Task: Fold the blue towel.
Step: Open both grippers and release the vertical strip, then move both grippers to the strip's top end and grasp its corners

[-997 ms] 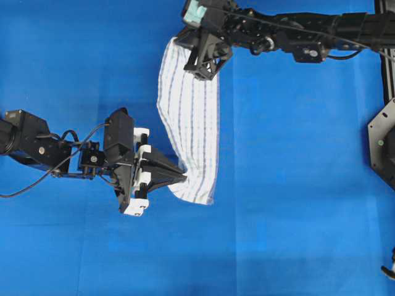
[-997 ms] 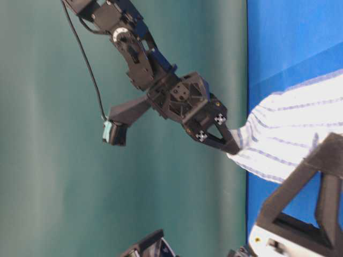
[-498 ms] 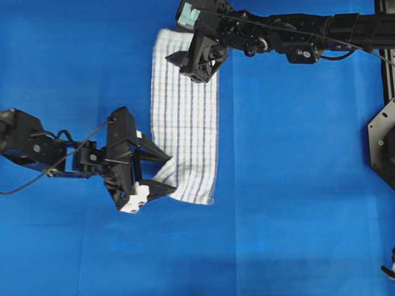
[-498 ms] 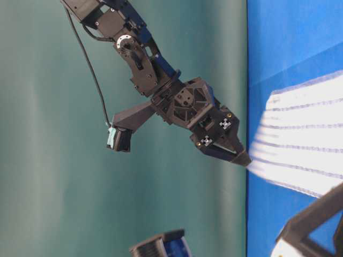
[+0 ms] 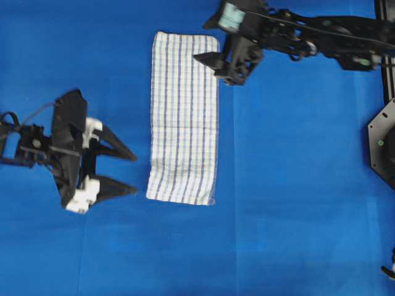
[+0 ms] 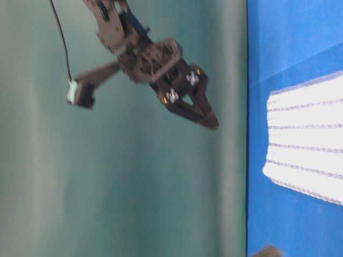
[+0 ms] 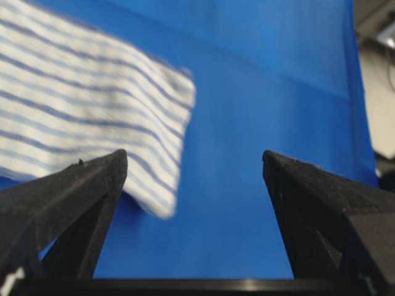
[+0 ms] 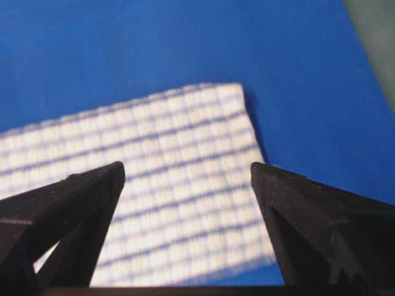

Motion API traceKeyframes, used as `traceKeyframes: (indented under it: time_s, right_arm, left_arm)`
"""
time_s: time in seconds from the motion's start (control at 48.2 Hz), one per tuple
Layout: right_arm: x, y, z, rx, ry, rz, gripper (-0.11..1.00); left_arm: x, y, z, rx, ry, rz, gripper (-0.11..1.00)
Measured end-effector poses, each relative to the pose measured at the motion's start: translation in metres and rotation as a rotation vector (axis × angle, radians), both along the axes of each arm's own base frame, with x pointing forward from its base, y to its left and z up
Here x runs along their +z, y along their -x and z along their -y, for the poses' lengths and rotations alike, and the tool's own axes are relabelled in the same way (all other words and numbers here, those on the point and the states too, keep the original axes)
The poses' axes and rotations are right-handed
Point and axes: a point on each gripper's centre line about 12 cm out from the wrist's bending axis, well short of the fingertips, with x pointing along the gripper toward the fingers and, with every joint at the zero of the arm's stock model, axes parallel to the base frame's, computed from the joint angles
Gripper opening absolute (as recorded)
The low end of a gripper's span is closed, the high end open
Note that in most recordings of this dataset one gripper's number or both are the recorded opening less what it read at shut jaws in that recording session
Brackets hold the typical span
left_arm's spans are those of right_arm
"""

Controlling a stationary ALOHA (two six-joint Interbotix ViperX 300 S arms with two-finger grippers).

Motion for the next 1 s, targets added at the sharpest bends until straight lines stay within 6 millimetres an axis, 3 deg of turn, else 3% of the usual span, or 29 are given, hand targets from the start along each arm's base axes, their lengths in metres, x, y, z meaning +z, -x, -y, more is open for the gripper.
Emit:
traceKeyframes:
  time_s: [0.291, 0.54, 0.789, 0.997]
  right_arm:
    - [0.002, 0.036, -0.012, -0.018, 0.02, 0.032, 0.9]
    - [0.002, 0.04, -0.013, -0.02, 0.024, 0.038, 0.9]
    - [0.004, 0.039, -0.011, -0.026, 0.036, 0.057, 0.9]
    - [-0.018, 0.036, 0.001, -0.057, 0.022, 0.011, 0.9]
  left_arm:
    - [0.005, -0.007, -0.066, 0.109, -0.219, 0.016, 0.85]
    - [0.004, -0.016, -0.124, 0.216, -0.359, -0.02, 0.85]
    - [-0.001, -0.029, -0.149, 0.253, -0.401, -0.049, 0.85]
    - [-0.014, -0.034, -0.172, 0.287, -0.429, -0.098, 0.85]
